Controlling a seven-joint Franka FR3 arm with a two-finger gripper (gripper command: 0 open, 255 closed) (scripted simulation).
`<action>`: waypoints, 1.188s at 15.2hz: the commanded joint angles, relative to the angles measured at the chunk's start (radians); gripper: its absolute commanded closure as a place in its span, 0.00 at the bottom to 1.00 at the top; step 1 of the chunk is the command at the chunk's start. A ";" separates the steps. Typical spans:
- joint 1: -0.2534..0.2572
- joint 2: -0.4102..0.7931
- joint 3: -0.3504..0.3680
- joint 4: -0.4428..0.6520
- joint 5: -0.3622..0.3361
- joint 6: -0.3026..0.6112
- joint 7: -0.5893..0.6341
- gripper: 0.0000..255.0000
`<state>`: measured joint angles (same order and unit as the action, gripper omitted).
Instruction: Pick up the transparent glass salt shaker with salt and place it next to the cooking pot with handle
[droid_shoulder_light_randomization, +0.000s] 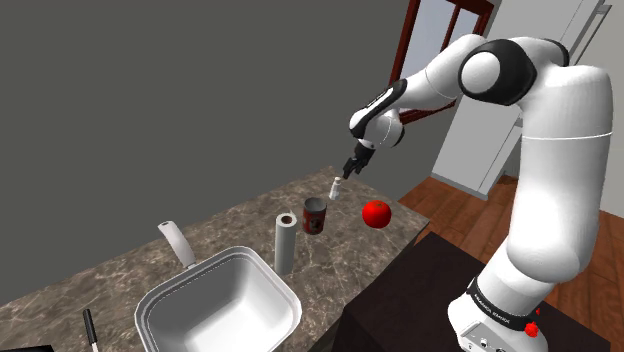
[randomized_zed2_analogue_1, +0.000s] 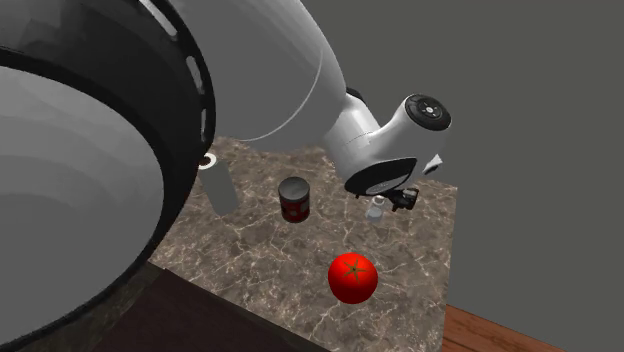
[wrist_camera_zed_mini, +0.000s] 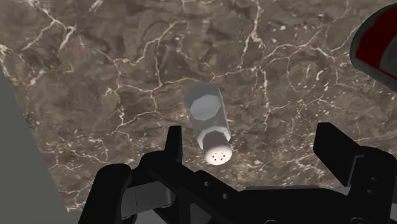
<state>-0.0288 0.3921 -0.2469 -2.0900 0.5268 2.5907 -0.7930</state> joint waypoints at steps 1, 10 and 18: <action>-0.029 0.086 0.028 0.077 0.043 0.003 -0.040 0.00; -0.079 0.275 0.088 0.233 0.104 0.034 -0.093 0.00; -0.083 0.308 0.099 0.252 0.114 0.049 -0.099 0.00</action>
<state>-0.1113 0.7001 -0.1480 -1.8376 0.6404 2.6394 -0.8919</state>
